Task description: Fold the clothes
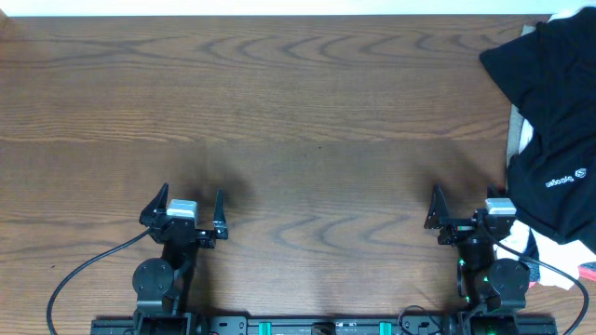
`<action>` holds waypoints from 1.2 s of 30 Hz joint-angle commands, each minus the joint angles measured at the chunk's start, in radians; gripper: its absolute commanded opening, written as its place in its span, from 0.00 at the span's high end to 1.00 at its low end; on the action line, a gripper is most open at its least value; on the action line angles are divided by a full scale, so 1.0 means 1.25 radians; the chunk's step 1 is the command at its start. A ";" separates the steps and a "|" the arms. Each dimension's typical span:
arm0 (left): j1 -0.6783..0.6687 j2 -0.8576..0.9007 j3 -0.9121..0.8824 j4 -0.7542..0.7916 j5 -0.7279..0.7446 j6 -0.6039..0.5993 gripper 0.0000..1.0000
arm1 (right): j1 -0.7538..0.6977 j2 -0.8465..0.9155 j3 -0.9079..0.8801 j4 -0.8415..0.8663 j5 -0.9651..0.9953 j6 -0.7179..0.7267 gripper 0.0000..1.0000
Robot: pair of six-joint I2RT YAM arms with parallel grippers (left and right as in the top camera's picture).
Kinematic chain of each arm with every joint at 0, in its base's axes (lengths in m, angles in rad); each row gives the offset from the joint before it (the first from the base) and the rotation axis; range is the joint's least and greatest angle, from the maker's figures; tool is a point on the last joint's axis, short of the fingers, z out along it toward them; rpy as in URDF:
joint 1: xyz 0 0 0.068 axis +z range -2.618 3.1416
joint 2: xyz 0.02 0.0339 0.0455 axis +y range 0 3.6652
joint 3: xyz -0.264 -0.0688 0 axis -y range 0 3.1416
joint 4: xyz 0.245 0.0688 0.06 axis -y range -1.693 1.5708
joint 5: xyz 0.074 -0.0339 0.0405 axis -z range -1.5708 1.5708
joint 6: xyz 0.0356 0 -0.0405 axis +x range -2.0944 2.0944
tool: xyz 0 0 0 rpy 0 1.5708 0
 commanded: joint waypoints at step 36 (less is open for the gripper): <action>0.003 0.000 -0.010 -0.030 0.011 0.005 0.02 | 0.006 0.186 0.524 -0.345 -0.075 0.130 0.01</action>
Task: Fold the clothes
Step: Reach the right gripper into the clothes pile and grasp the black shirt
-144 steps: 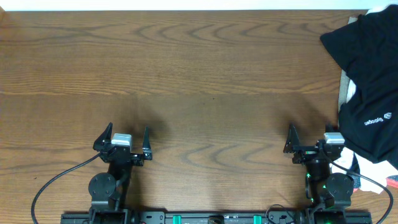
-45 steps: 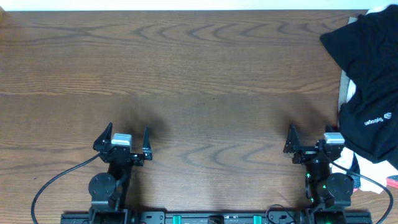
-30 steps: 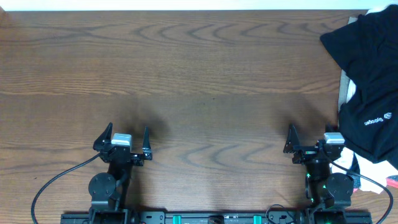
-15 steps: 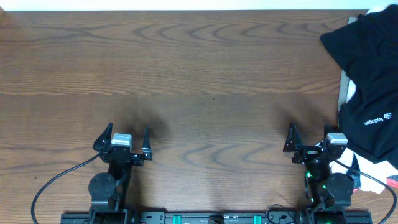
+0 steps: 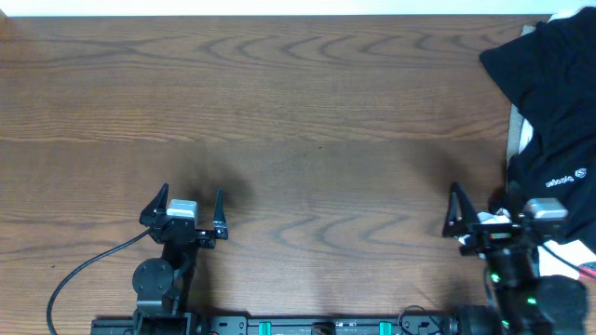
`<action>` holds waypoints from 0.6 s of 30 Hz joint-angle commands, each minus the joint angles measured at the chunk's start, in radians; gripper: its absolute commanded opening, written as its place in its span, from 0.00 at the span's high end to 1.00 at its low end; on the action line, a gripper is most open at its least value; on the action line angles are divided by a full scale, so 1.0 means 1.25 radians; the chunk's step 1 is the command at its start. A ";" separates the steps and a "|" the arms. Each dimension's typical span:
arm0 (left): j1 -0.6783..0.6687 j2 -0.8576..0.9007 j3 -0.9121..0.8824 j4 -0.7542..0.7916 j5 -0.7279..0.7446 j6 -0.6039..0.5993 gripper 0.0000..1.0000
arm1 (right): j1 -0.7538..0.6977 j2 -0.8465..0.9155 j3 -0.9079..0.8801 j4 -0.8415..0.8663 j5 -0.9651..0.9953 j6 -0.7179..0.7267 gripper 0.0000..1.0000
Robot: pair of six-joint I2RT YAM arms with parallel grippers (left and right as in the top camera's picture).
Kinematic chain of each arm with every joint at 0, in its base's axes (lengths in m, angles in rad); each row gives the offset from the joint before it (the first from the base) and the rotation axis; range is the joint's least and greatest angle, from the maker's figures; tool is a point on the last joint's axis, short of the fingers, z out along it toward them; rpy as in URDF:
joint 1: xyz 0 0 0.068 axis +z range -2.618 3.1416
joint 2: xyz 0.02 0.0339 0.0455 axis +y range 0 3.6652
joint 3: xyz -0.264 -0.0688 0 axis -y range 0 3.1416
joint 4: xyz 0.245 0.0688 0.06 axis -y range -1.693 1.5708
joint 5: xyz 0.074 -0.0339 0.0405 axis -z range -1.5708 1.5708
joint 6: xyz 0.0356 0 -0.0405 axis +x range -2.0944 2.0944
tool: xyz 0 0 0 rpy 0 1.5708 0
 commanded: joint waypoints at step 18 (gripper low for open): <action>0.003 0.000 -0.011 -0.029 0.012 0.005 0.02 | 0.006 0.687 0.612 -0.557 0.149 -0.078 0.01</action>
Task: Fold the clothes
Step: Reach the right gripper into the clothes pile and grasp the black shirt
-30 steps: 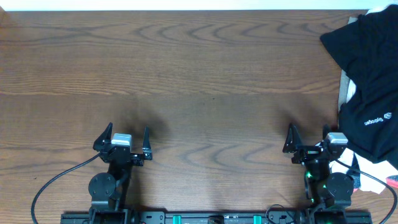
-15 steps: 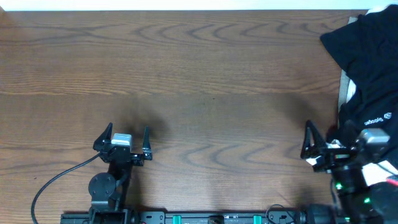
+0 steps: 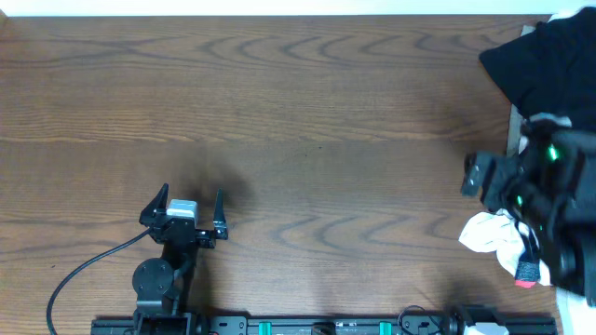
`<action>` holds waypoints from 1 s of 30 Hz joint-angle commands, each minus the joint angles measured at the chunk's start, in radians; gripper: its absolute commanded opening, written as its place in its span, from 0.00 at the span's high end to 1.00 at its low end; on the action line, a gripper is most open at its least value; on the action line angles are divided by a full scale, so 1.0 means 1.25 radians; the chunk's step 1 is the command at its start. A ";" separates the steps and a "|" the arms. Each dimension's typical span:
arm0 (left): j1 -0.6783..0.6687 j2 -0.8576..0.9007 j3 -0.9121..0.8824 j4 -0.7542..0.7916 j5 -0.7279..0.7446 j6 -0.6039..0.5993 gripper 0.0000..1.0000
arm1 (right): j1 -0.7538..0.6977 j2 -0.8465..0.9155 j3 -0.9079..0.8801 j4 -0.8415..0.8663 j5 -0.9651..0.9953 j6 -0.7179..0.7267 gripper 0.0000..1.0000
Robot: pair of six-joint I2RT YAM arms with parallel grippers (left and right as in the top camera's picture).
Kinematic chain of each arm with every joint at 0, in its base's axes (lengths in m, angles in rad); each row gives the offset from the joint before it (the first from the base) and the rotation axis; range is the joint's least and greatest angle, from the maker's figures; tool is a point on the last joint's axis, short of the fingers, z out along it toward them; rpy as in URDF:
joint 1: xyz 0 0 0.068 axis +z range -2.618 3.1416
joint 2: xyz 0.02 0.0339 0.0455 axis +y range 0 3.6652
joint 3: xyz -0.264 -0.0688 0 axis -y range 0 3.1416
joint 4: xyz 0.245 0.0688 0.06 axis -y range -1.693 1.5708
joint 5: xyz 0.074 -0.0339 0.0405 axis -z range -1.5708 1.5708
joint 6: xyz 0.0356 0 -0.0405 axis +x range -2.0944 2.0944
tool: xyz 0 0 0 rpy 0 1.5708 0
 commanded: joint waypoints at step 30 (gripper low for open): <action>0.003 0.000 -0.012 -0.027 0.011 0.005 0.02 | -0.025 0.492 -0.099 0.046 0.209 0.168 0.43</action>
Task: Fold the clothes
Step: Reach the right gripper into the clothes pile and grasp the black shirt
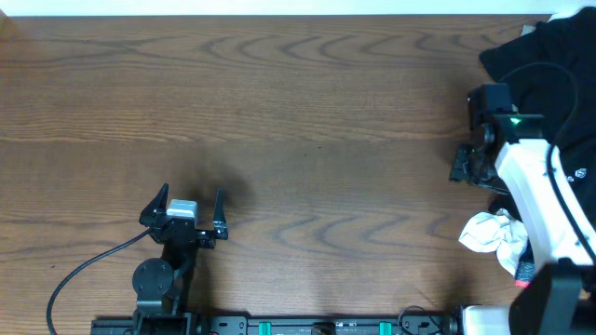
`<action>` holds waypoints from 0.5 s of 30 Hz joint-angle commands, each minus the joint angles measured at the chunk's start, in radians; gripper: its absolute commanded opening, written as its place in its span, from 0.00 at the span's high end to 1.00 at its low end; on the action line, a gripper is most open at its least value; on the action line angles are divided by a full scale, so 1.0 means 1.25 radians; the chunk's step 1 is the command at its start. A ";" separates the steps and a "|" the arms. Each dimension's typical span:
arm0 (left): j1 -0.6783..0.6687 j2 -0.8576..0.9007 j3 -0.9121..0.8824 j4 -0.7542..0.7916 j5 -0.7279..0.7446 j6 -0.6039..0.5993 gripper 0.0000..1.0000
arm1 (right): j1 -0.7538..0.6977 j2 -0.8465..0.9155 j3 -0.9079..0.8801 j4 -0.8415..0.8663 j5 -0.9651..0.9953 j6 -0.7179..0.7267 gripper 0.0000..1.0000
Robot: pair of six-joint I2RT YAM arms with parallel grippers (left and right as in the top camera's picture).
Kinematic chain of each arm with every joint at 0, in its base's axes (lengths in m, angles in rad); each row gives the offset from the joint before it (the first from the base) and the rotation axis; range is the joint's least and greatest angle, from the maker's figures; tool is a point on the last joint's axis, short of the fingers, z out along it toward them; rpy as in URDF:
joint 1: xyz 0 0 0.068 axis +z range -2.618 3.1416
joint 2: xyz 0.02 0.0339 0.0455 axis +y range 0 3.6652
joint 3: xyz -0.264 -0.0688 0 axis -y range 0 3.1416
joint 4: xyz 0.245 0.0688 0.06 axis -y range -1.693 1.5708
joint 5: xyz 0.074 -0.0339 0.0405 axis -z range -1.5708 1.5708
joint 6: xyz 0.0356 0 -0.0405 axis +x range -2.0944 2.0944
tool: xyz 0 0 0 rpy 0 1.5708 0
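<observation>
A pile of black clothes (549, 65) lies at the table's far right, partly off the edge. A crumpled white garment (486, 233) sits on the wood in front of it. My right arm (531, 186) reaches back along the right side. Its gripper (464, 166) points down at the pile's left edge, and the fingers appear only as a dark shape, so their state does not show. My left gripper (191, 209) rests open near the front left, holding nothing.
The wooden table (298, 112) stretches wide to the left of the pile. A small red tag (524, 271) lies beside the white garment. A black cable (84, 270) loops from the left arm's base at the front edge.
The right arm has moved farther back, with its gripper now at the left edge of the black pile. The white garment and the left gripper are where they were.
Both grippers first rested open near the front edge, with black cloth draped down the right side. The right arm then shifted right. Later it was over the pile, with a white garment showing at the front right. Now it reaches the pile's left edge.
</observation>
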 commanded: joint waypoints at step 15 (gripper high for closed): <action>0.003 0.000 -0.012 -0.027 0.011 0.005 0.02 | -0.142 0.229 -0.011 0.029 0.023 0.019 0.47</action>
